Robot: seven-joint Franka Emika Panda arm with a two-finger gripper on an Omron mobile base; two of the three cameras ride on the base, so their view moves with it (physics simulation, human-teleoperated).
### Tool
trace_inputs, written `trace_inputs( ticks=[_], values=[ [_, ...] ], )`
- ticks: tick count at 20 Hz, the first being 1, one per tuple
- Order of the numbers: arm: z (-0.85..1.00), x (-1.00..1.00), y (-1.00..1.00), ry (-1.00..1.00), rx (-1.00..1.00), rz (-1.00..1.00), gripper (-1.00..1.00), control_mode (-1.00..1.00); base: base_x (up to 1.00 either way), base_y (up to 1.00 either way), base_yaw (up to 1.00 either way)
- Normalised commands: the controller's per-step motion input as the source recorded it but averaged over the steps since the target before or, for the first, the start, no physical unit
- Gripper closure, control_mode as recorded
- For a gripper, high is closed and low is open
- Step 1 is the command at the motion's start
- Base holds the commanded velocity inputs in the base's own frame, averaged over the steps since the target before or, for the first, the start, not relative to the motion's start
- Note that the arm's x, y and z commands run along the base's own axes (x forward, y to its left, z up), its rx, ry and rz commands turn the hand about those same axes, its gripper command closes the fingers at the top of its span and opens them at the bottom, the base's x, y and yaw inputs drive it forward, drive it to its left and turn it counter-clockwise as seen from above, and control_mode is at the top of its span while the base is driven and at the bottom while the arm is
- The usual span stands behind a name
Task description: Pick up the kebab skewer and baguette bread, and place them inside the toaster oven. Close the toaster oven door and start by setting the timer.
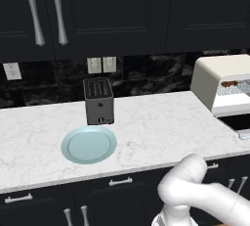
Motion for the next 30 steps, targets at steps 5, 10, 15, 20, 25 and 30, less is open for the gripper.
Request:
trace_inputs(
  ticks=[5,10,15,20,25,30],
  values=[
    [-0.21,-0.8,-0.02,0.09,0.06,0.0,-1.0,-1.0,0.0,0.0,0.0],
    [-0.58,-0.82,-0.11,0.02,0.08,0.0,-1.0,-1.0,0.0,0.0,0.0],
    [-0.45,-0.56,-0.1,0.02,0.1,0.0,-1.0,-1.0,0.0,0.0,0.0],
    [-0.18,0.1,-0.14,0.02,0.01,0.07,-1.0,-1.0,0.0,0.0,0.0],
    [-0.36,0.31,-0.13,0.03,0.0,0.17,-1.0,-1.0,0.0,0.0,0.0],
    [-0.31,0.24,-0.1,0.02,-0.02,0.1,-1.0,-1.0,0.0,0.0,0.0]
  ],
)
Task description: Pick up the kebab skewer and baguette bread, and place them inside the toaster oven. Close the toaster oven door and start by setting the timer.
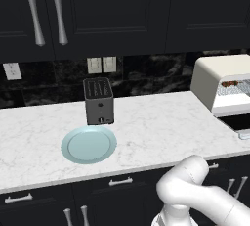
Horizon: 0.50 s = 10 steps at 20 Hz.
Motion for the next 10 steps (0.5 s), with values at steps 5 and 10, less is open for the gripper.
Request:
trace_inputs(
  ticks=[5,10],
  values=[
    [-0.13,0.14,-0.18,0.0,-0.04,0.0,-1.0,-1.0,0.0,0.0,0.0],
    [-0.05,0.07,-0.01,0.0,-0.07,-0.08,-1.0,-1.0,0.0,0.0,0.0]
  ],
)
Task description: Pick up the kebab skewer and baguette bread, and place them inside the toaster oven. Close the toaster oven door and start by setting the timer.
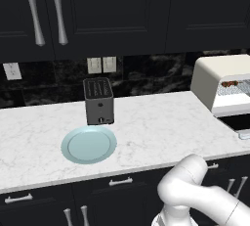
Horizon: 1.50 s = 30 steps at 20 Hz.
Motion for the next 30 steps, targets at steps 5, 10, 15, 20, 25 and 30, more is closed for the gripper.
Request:
trace_inputs(
  ticks=[5,10,15,20,25,30],
  values=[
    [-0.05,0.14,0.0,0.0,-0.04,-0.08,-1.0,-1.0,0.0,0.0,0.0],
    [-0.13,0.29,0.0,0.0,-0.05,-0.02,-1.0,-1.0,0.0,0.0,0.0],
    [-0.22,0.12,0.0,0.0,-0.01,0.0,-1.0,-1.0,0.0,0.0,0.0],
    [-0.28,0.03,0.0,0.0,0.0,0.0,-1.0,-1.0,0.0,0.0,0.0],
    [-0.33,0.22,0.03,0.0,-0.01,0.0,-1.0,-1.0,0.0,0.0,0.0],
    [-0.39,0.27,0.06,0.0,-0.03,0.0,-1.0,-1.0,0.0,0.0,0.0]
  ],
)
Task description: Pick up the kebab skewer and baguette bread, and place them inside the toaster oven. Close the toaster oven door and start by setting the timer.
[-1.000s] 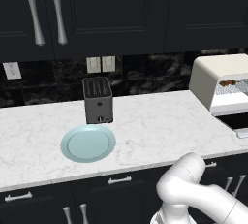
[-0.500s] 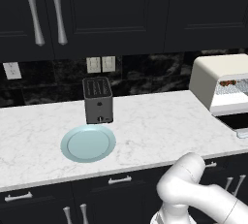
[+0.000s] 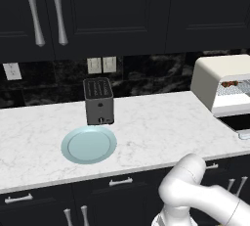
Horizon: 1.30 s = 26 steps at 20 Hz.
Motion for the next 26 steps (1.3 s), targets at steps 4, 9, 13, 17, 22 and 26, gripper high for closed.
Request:
trace_inputs(
  ticks=[4,9,13,17,22,26],
  values=[
    [-0.34,0.24,0.03,0.0,0.0,0.0,-1.0,-1.0,0.0,0.0,0.0],
    [-0.32,0.28,0.08,0.0,0.0,0.0,-1.0,-1.0,0.0,0.0,0.0],
    [-0.25,0.28,0.1,0.0,-0.01,0.0,-1.0,-1.0,0.0,0.0,0.0],
    [-0.04,0.16,0.27,0.0,-0.03,0.0,-1.0,-1.0,0.0,0.0,0.0],
    [0.0,0.12,0.29,-0.02,-0.01,0.0,-1.0,-1.0,0.0,0.0,0.0],
    [0.0,0.31,0.2,-0.02,0.0,0.0,-1.0,-1.0,0.0,0.0,0.0]
  ],
)
